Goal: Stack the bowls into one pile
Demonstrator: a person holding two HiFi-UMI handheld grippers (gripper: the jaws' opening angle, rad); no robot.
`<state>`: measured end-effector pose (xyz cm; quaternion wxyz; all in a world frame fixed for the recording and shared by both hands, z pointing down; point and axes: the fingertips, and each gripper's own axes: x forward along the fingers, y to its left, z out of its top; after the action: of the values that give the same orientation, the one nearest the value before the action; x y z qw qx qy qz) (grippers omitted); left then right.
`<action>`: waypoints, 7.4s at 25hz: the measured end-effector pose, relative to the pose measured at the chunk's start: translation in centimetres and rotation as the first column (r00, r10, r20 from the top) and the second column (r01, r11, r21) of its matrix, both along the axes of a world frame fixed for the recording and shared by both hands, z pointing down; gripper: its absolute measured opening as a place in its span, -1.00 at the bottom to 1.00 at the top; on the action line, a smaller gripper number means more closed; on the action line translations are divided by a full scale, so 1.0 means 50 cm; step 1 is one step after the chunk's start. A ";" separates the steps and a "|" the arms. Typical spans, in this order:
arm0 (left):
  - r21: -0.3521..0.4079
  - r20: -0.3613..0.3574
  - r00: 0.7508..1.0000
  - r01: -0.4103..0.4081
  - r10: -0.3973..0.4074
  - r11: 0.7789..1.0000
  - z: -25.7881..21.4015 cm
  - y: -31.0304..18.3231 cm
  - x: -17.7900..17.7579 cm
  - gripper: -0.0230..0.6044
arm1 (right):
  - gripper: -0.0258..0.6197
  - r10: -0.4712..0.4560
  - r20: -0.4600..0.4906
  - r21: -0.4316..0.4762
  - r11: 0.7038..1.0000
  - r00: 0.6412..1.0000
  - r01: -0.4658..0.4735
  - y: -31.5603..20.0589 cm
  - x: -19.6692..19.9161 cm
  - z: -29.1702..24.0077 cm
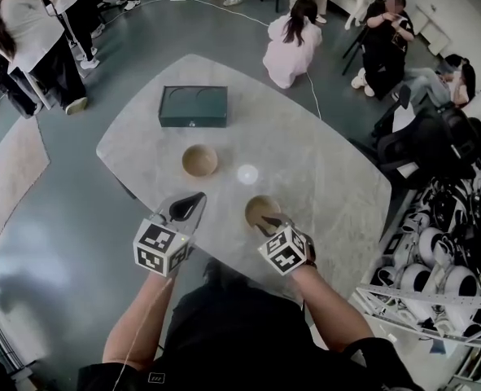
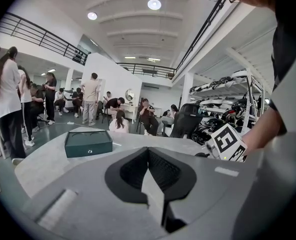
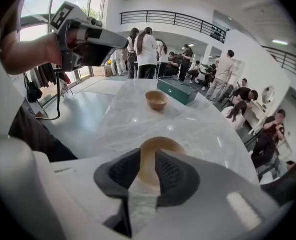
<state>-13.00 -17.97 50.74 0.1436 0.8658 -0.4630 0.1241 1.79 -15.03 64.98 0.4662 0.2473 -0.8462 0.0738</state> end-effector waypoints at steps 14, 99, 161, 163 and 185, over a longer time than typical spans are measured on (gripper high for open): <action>0.064 0.020 0.999 0.035 -0.037 0.997 -0.082 -0.026 0.061 -0.89 | -0.69 0.213 0.506 0.099 0.948 0.836 -0.302 -0.083 0.153 -0.267; -0.244 0.408 0.725 -0.499 0.555 0.832 0.268 -0.165 -0.138 -0.86 | -0.91 0.575 0.579 0.124 0.639 0.578 -0.760 0.008 0.025 -0.382; -0.411 0.515 0.393 -0.667 0.762 0.622 0.285 0.092 0.397 -0.85 | -0.91 0.485 0.682 0.019 0.736 0.548 -0.676 0.036 0.362 -0.333; -0.428 0.521 0.367 -0.669 0.770 0.608 0.295 0.094 0.396 -0.85 | -0.91 0.492 0.680 0.017 0.731 0.544 -0.682 0.038 0.359 -0.334; -0.397 0.518 0.396 -0.674 0.758 0.623 0.296 0.078 0.423 -0.42 | -0.91 0.500 0.676 0.040 0.710 0.542 -0.703 0.050 0.399 -0.352</action>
<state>8.13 -14.06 65.53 -0.0391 0.8689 -0.0555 0.4903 21.77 -12.54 47.36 0.0610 0.5563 -0.8098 0.1760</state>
